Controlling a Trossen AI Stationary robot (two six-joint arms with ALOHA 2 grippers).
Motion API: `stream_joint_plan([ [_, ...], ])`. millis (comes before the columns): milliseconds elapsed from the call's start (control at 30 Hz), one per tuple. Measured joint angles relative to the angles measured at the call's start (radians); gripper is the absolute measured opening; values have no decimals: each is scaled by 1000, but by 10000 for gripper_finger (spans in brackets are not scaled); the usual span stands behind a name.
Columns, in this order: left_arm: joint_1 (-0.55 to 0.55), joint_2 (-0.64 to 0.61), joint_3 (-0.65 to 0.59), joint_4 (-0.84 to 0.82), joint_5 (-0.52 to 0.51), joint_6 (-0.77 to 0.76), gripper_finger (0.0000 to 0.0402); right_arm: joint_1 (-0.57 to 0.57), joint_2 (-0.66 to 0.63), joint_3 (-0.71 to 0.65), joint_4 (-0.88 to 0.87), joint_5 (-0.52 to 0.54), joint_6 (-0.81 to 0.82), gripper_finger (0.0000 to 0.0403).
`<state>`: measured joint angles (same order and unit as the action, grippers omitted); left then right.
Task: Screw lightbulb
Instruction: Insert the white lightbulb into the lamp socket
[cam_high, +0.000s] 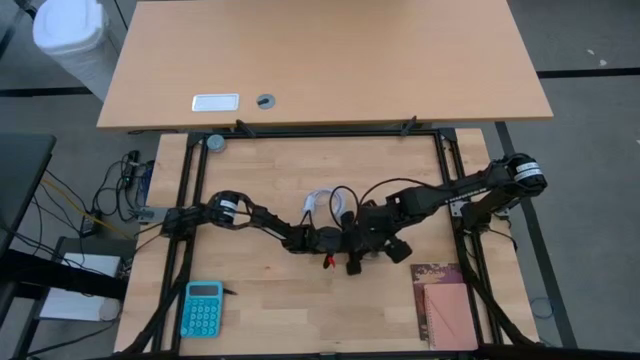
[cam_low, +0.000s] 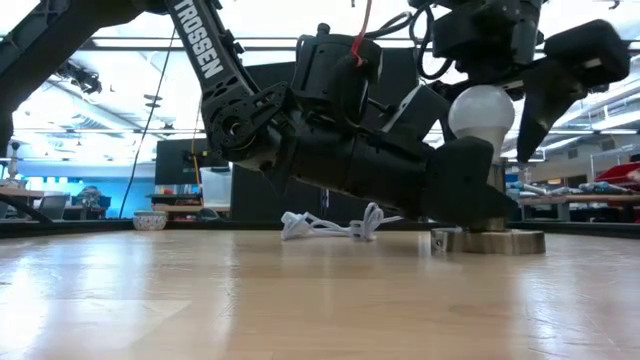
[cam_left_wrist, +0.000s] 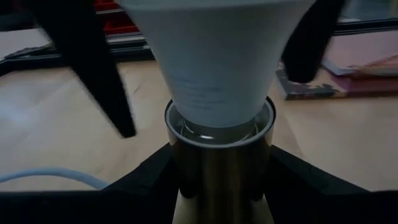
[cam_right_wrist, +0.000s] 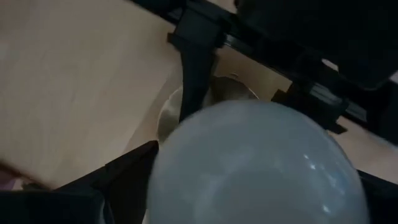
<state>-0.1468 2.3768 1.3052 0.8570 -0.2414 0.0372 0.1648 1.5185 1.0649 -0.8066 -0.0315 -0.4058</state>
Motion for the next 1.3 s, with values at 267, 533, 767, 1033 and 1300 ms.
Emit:
stream_joint_plan([
  [267,14,0,0,0,102,13,198,4,0,0,0,-10,-71,318],
  [533,30,1,0,0,193,30,198,17,0,0,0,-36,-115,301],
  [767,30,1,0,4,247,58,198,28,0,17,-10,-28,-134,313],
  [1033,35,2,0,11,276,61,198,28,0,50,-56,-23,-181,316],
  [1300,36,2,-1,12,273,59,198,28,0,50,-51,-37,-144,309],
])
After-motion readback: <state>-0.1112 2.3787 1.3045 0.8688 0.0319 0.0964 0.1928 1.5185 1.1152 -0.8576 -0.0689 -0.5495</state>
